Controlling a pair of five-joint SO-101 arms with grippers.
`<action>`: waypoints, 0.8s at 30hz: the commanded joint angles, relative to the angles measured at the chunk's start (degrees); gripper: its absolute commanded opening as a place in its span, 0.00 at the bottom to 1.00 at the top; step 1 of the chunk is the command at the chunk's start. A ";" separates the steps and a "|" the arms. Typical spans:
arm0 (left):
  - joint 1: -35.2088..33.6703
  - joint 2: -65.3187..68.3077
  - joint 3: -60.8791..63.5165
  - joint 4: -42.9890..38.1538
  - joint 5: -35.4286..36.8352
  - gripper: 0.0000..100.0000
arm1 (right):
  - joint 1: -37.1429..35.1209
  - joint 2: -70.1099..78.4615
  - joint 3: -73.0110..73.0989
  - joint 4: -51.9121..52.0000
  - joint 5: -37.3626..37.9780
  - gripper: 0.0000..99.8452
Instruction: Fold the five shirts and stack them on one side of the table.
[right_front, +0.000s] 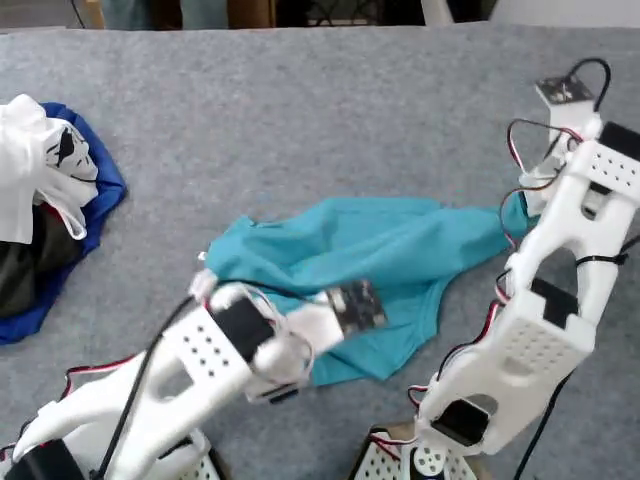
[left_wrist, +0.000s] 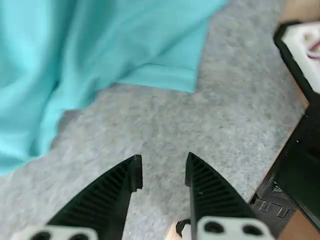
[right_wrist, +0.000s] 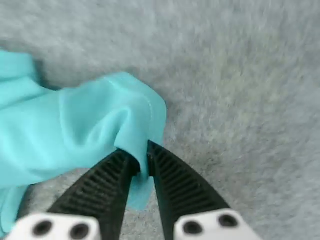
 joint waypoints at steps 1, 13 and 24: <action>4.18 -1.41 2.15 -5.10 -0.88 0.17 | 1.41 3.12 -1.71 -1.67 -0.79 0.01; 7.16 14.42 1.71 -16.44 -6.07 0.17 | 0.97 10.77 -0.31 -5.98 -11.34 0.01; 7.96 15.21 -0.66 -18.64 -9.23 0.17 | 1.32 7.96 12.62 -17.14 -15.38 0.01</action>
